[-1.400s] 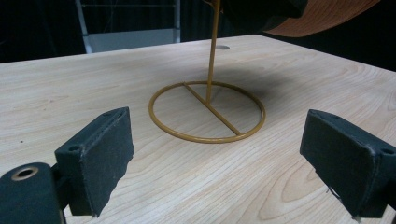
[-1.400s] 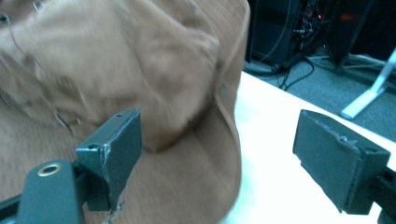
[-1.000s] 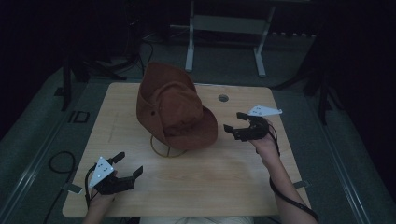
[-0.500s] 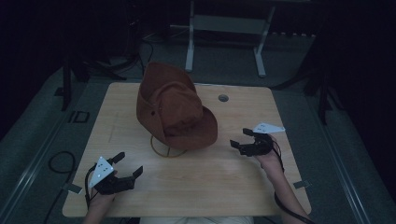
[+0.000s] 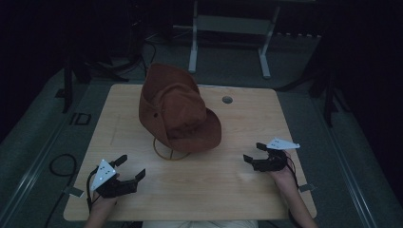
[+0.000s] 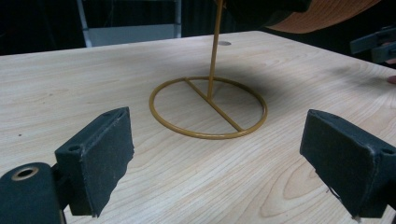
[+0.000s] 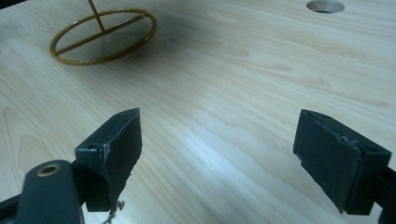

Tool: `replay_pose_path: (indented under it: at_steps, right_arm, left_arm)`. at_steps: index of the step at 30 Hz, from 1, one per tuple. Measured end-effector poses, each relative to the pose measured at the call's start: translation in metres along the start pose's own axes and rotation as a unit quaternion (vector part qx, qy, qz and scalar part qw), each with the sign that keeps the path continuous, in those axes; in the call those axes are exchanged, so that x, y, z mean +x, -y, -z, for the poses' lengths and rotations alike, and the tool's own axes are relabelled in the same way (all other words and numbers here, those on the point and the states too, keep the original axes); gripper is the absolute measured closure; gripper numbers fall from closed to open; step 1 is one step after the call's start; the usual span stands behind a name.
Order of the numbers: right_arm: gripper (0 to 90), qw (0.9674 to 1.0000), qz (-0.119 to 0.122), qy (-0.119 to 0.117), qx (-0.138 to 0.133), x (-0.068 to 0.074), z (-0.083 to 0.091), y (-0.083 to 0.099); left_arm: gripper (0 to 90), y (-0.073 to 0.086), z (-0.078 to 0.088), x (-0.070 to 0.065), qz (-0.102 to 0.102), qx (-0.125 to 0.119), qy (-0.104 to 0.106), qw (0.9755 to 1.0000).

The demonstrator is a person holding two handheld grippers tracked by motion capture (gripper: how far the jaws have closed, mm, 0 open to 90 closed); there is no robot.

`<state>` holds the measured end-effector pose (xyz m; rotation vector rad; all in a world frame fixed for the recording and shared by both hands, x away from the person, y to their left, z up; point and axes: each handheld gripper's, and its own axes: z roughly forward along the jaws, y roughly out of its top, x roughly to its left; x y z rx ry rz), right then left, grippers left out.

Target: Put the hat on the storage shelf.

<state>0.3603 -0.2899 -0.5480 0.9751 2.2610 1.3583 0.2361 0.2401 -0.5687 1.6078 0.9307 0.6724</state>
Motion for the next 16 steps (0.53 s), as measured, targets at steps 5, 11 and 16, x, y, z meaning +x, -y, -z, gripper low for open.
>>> replay_pose_path:
  at_steps: [5,11,16]
  right_arm:
    - [15.4,0.9999,-0.007,0.007,0.003,-0.001,0.012,0.01]
    - [15.4,0.9997,-0.014,0.022,0.004,-0.006,0.026,0.024]
    - [15.5,0.9992,-0.028,0.028,-0.004,-0.012,0.03,0.027]
  left_arm:
    - [10.3,0.0,0.0,0.0,0.003,0.0,0.001,1.0]
    - [10.2,0.0,-0.001,0.0,0.003,0.001,0.003,1.0]
    - [10.3,0.001,-0.002,0.0,0.003,0.002,0.004,1.0]
